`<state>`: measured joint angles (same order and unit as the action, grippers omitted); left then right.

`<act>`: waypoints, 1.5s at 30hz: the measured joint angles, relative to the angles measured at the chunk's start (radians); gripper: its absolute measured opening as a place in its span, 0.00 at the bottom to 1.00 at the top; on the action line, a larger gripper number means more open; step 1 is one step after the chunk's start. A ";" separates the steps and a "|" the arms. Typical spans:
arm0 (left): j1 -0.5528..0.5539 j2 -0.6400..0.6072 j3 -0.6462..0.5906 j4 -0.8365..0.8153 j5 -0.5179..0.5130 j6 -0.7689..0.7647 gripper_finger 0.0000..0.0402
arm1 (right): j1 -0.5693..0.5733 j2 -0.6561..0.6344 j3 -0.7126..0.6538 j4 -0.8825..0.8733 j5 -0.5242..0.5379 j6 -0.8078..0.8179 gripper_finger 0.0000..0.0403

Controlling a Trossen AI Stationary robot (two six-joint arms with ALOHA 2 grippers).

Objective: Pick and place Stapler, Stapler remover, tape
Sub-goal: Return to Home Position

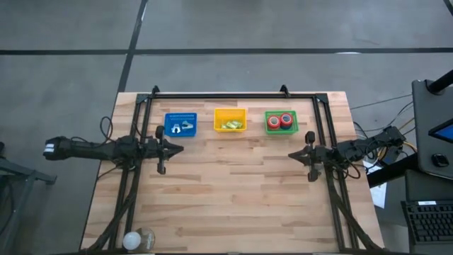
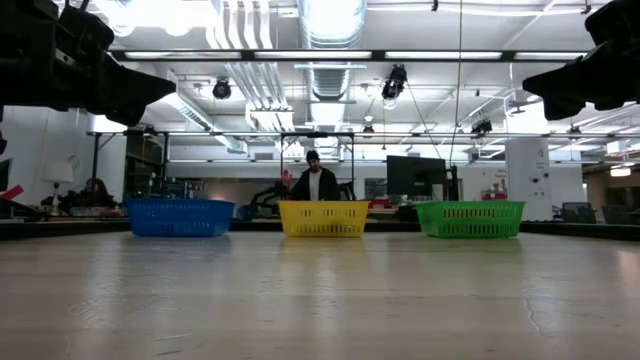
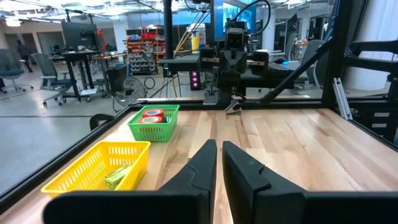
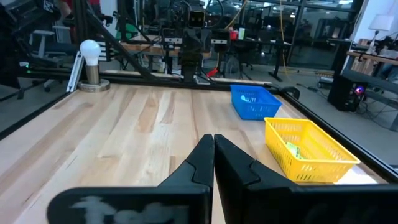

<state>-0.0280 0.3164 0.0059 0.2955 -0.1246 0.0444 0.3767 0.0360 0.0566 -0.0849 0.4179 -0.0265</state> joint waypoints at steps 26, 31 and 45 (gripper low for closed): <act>0.000 0.000 0.000 0.000 0.000 0.000 0.08 | 0.000 0.000 0.000 0.000 0.000 0.000 0.02; 0.000 0.000 0.000 0.000 0.000 0.000 0.09 | 0.000 0.000 0.000 0.000 0.000 0.000 0.02; 0.000 0.000 0.000 0.000 0.000 0.000 0.09 | 0.000 0.000 0.000 0.000 0.000 0.000 0.02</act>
<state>-0.0277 0.3168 0.0059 0.2955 -0.1247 0.0448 0.3765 0.0357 0.0566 -0.0849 0.4179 -0.0265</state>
